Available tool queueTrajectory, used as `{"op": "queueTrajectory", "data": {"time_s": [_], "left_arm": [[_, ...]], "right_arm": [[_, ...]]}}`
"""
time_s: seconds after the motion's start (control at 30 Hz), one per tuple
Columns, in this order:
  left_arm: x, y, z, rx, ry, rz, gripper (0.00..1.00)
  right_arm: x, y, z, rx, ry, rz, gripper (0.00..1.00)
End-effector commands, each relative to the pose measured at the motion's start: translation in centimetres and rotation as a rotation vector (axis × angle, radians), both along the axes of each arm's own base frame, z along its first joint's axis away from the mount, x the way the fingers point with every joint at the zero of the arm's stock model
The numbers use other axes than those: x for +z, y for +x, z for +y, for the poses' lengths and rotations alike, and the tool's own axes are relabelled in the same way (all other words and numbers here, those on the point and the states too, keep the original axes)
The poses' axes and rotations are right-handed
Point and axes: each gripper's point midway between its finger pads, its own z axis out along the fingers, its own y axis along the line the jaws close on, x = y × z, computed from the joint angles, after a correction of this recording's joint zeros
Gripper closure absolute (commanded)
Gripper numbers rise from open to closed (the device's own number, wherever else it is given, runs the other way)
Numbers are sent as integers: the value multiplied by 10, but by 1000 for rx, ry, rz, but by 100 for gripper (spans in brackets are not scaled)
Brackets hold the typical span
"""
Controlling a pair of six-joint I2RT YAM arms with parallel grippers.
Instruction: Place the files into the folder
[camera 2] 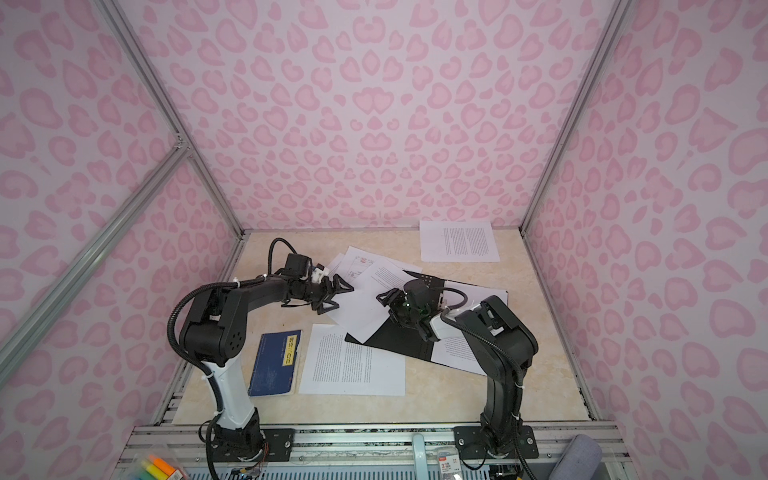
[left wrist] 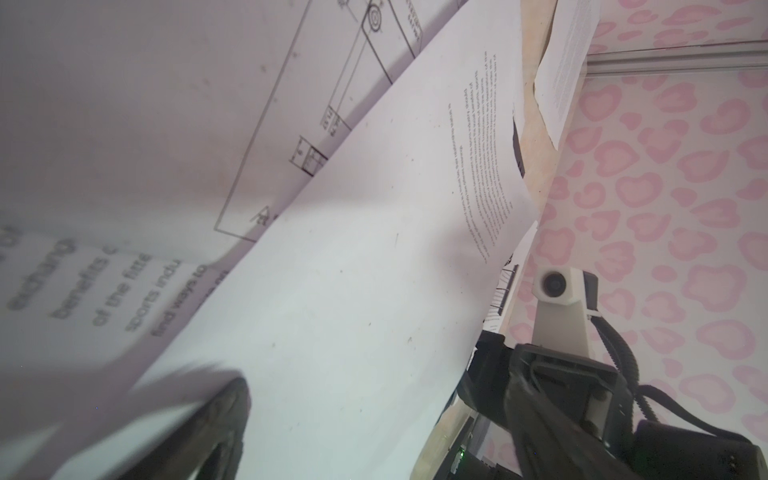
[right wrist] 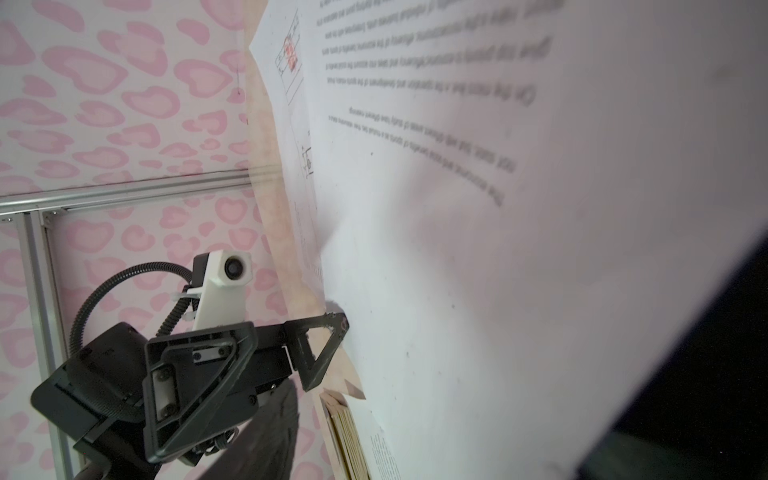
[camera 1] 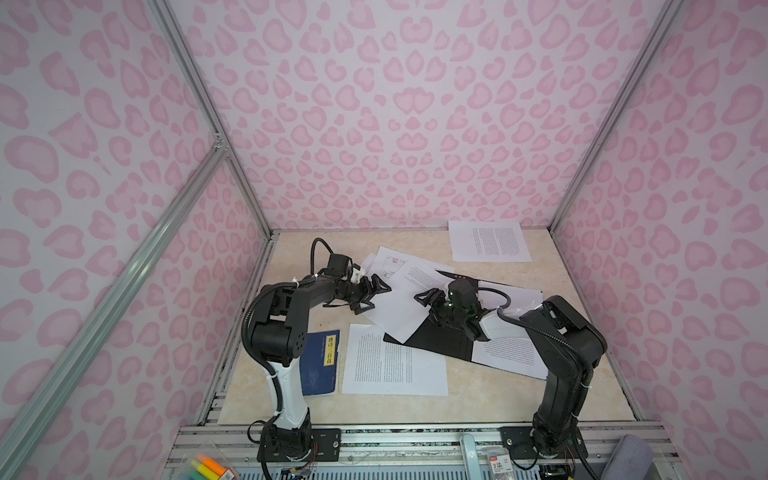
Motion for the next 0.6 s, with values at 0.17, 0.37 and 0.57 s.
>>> {"op": "queueTrajectory", "data": {"time_s": [0.17, 0.37, 0.57], "left_arm": [[-29, -15, 22, 65, 141, 102, 2], [-5, -5, 16, 71, 107, 53, 2], [92, 14, -6, 25, 12, -164, 2]], "right_arm": [[-2, 10, -12, -99, -7, -40, 66], [9, 8, -15, -116, -24, -58, 85], [52, 18, -21, 115, -183, -100, 100]]}}
